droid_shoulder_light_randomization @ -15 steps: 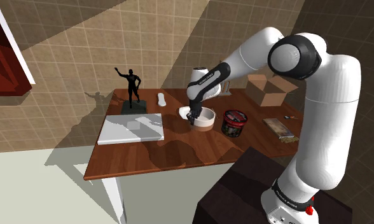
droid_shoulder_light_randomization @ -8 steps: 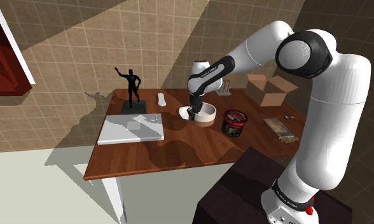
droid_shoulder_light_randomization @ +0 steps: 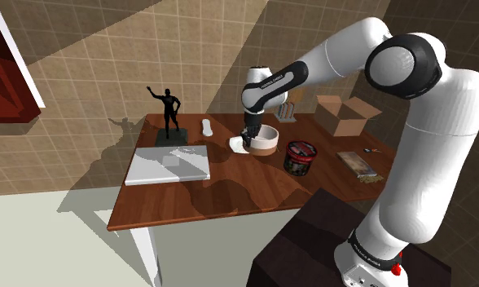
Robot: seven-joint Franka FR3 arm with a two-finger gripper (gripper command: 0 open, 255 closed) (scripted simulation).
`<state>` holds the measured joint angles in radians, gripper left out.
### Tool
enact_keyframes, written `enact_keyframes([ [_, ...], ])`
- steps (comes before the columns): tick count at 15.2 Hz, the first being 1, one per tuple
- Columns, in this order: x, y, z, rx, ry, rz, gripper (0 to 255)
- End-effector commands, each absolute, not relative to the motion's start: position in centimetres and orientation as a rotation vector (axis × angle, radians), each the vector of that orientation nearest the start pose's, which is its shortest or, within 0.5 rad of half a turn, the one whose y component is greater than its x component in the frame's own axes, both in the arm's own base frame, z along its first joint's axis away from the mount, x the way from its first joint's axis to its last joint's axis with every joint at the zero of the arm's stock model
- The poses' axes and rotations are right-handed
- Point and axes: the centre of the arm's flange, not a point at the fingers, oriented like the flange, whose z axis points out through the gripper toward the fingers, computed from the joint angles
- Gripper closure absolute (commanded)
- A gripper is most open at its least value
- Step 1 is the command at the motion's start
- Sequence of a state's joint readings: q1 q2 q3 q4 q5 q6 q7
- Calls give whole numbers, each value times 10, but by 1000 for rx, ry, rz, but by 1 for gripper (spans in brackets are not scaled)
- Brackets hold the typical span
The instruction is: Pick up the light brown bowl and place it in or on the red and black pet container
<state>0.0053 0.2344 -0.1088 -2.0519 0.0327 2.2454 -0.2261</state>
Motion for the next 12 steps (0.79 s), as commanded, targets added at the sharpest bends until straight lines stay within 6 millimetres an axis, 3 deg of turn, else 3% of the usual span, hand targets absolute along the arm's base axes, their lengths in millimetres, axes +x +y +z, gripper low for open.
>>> enact_keyframes([
  [1, 578, -58, 333, -3131, -163, 60, 255],
  [6, 578, -58, 359, -3131, -163, 60, 255],
  [12, 538, -126, 362, -3131, -163, 60, 255],
])
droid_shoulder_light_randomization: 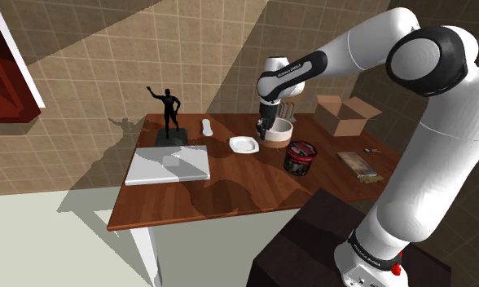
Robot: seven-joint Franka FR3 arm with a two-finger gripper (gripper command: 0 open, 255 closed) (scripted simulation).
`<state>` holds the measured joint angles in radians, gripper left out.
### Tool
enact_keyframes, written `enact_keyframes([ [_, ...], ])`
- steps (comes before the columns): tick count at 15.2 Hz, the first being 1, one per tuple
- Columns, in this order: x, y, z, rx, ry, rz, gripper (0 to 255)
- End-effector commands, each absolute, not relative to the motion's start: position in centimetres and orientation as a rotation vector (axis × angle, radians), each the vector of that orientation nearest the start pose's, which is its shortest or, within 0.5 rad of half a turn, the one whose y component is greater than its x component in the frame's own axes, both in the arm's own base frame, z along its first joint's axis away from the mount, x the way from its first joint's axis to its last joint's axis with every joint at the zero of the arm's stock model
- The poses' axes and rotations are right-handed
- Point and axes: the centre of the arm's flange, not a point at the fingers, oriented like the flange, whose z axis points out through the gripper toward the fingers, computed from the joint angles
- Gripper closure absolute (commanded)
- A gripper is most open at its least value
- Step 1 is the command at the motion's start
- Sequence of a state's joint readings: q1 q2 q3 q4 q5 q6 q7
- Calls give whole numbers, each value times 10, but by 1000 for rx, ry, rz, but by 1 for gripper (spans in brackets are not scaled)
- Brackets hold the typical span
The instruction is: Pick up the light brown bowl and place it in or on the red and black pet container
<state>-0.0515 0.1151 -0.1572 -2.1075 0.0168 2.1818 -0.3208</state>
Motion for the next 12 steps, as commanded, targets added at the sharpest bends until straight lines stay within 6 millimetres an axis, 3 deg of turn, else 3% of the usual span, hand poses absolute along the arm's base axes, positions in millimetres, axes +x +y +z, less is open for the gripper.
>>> enact_keyframes([
  [1, 531, -137, 363, -3131, -163, 60, 255],
  [12, 457, -262, 369, -3131, -163, 60, 255],
])
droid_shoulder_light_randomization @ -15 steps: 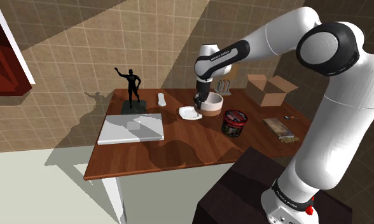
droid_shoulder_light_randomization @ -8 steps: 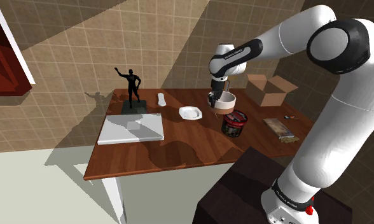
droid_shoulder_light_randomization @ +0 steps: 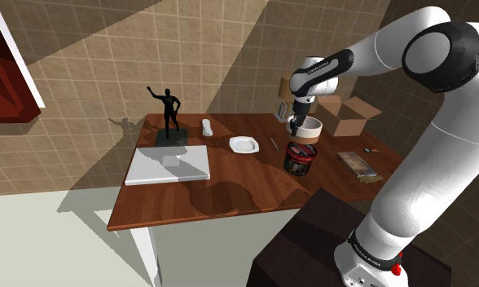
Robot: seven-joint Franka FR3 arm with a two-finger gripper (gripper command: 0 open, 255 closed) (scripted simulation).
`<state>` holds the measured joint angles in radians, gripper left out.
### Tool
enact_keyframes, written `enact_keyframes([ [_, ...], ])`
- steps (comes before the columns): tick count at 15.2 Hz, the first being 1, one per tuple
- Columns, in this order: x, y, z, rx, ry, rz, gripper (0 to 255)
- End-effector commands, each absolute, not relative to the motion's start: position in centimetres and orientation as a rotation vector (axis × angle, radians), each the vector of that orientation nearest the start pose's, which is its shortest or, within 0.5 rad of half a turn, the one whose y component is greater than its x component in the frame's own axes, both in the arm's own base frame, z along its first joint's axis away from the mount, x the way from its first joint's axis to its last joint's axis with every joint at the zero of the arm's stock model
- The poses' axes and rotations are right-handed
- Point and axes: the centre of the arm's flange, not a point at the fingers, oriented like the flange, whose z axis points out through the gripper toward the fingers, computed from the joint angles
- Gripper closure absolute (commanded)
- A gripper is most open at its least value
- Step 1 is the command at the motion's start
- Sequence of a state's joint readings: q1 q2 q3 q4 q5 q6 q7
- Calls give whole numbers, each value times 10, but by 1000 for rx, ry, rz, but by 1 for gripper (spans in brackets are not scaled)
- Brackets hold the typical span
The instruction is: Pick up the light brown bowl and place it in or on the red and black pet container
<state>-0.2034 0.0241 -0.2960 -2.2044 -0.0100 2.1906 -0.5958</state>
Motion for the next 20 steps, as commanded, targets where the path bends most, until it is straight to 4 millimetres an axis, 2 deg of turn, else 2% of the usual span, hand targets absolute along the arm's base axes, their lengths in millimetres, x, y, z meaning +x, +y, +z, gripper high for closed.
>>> enact_keyframes([
  [1, 450, -273, 370, -3131, -163, 60, 255],
  [2, 444, -284, 370, -3131, -163, 60, 255],
  [17, 444, -284, 291, -3131, -163, 60, 255],
  [20, 444, -284, 289, -3131, -163, 60, 255],
])
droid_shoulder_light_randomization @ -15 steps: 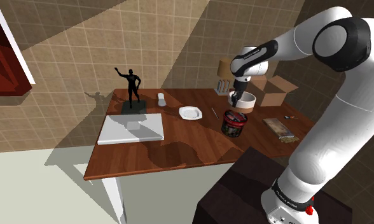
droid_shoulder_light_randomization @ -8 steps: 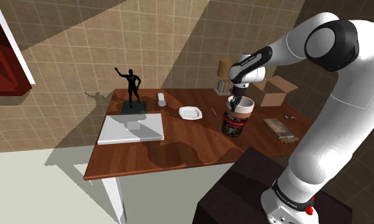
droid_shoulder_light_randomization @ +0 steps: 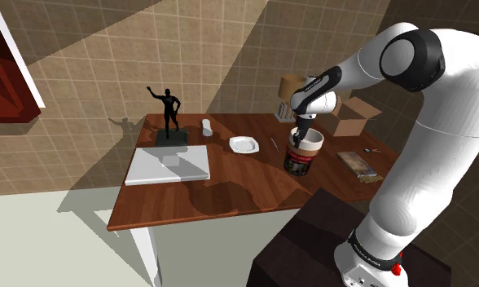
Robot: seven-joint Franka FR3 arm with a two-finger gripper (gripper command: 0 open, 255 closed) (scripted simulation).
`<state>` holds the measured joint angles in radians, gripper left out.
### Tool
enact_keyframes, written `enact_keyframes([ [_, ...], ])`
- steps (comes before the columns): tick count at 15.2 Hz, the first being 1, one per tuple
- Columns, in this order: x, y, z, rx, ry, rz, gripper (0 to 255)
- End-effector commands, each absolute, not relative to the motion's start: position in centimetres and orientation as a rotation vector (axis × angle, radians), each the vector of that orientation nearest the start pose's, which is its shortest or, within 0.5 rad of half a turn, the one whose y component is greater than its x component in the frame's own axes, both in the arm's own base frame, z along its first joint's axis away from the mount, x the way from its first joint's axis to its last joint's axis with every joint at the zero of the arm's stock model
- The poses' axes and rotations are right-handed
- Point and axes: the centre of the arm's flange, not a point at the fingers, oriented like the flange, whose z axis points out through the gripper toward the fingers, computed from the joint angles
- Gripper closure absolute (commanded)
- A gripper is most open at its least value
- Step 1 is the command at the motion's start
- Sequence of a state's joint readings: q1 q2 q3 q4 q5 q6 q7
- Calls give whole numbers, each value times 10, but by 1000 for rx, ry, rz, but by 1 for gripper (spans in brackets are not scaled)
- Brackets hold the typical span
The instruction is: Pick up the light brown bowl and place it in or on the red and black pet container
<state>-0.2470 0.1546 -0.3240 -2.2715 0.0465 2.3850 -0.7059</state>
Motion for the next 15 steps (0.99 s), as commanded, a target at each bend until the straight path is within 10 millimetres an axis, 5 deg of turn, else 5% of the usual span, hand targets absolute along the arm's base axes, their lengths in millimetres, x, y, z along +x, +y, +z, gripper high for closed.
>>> enact_keyframes([
  [1, 444, -284, 289, -3131, -163, 60, 255],
  [5, 444, -284, 289, -3131, -163, 60, 255],
  [6, 444, -284, 289, -3131, -163, 60, 0],
  [11, 444, -284, 289, -3131, -163, 60, 0],
  [15, 446, -284, 339, -3131, -163, 60, 0],
])
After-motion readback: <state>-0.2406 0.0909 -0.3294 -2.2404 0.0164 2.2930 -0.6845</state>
